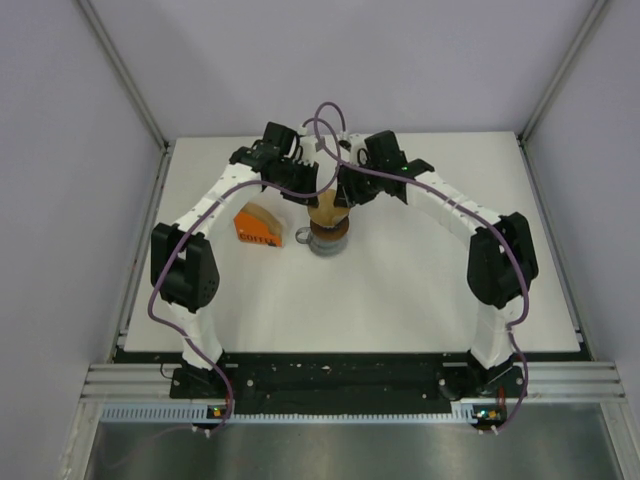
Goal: Place the coffee filter in the dripper
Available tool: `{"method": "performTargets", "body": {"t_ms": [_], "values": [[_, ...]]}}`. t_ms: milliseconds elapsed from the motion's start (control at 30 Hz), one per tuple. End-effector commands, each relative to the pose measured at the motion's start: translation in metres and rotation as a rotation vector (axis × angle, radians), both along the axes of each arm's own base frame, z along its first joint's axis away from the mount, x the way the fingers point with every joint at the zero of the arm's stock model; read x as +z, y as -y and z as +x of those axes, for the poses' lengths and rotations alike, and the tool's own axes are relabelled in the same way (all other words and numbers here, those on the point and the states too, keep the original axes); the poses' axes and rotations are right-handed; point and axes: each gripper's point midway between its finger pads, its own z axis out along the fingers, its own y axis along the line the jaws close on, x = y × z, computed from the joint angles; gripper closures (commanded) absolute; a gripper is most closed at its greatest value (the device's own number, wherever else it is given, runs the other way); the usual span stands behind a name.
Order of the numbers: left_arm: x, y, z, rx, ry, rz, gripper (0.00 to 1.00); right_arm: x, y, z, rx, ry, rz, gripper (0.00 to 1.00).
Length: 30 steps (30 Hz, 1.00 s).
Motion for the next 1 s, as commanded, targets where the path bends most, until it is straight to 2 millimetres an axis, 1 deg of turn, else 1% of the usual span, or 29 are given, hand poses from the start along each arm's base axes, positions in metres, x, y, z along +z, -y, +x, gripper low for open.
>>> {"method": "performTargets", "body": {"t_ms": [0,67,100,167,300,333,400,433,533,600,667,700,733,833,900,967], "values": [[0.013,0.002,0.003,-0.012,0.04,-0.008,0.83,0.008,-0.008,0.0,-0.003,0.016,-0.018,0.56],[0.012,0.002,0.003,-0.011,0.037,-0.008,0.83,0.005,-0.011,-0.005,0.016,0.01,-0.023,0.54],[0.013,0.002,0.003,-0.011,0.039,-0.008,0.83,0.008,-0.011,-0.006,0.024,0.016,-0.025,0.53],[0.013,0.002,0.003,-0.012,0.043,-0.009,0.84,0.016,-0.011,-0.006,0.034,0.041,-0.024,0.51],[0.012,0.002,0.003,-0.011,0.039,-0.006,0.84,0.044,-0.007,0.001,0.046,0.146,-0.036,0.49],[0.012,0.002,0.003,-0.012,0.04,-0.008,0.84,0.046,-0.006,0.003,0.04,0.151,-0.038,0.5],[0.012,0.001,0.003,-0.01,0.04,-0.007,0.84,0.043,-0.004,0.003,0.027,0.133,-0.043,0.51],[0.013,0.001,0.003,-0.009,0.043,-0.005,0.84,0.035,-0.003,0.002,0.015,0.1,-0.052,0.5],[0.012,0.0,0.003,-0.004,0.044,-0.001,0.84,0.016,-0.001,-0.004,-0.013,0.019,-0.065,0.5],[0.011,0.0,0.002,-0.002,0.042,0.0,0.84,0.009,-0.003,-0.006,-0.024,-0.015,-0.058,0.51],[0.01,0.0,0.003,-0.001,0.041,0.0,0.84,0.005,-0.006,-0.008,-0.029,-0.045,-0.045,0.55],[0.011,0.0,0.003,0.001,0.039,-0.002,0.84,0.005,-0.009,-0.009,-0.023,-0.051,-0.038,0.59],[0.011,0.0,0.003,0.002,0.041,-0.003,0.84,0.003,-0.01,-0.009,-0.022,-0.057,-0.036,0.66],[0.011,0.001,0.003,0.002,0.036,-0.007,0.84,0.002,-0.01,-0.007,-0.035,-0.057,-0.041,0.83],[0.011,0.0,0.002,0.002,0.036,-0.008,0.84,0.002,-0.01,-0.007,-0.037,-0.056,-0.042,0.9],[0.011,0.001,0.001,-0.001,0.034,-0.01,0.84,0.001,-0.012,-0.007,-0.037,-0.059,-0.043,0.96]]}}
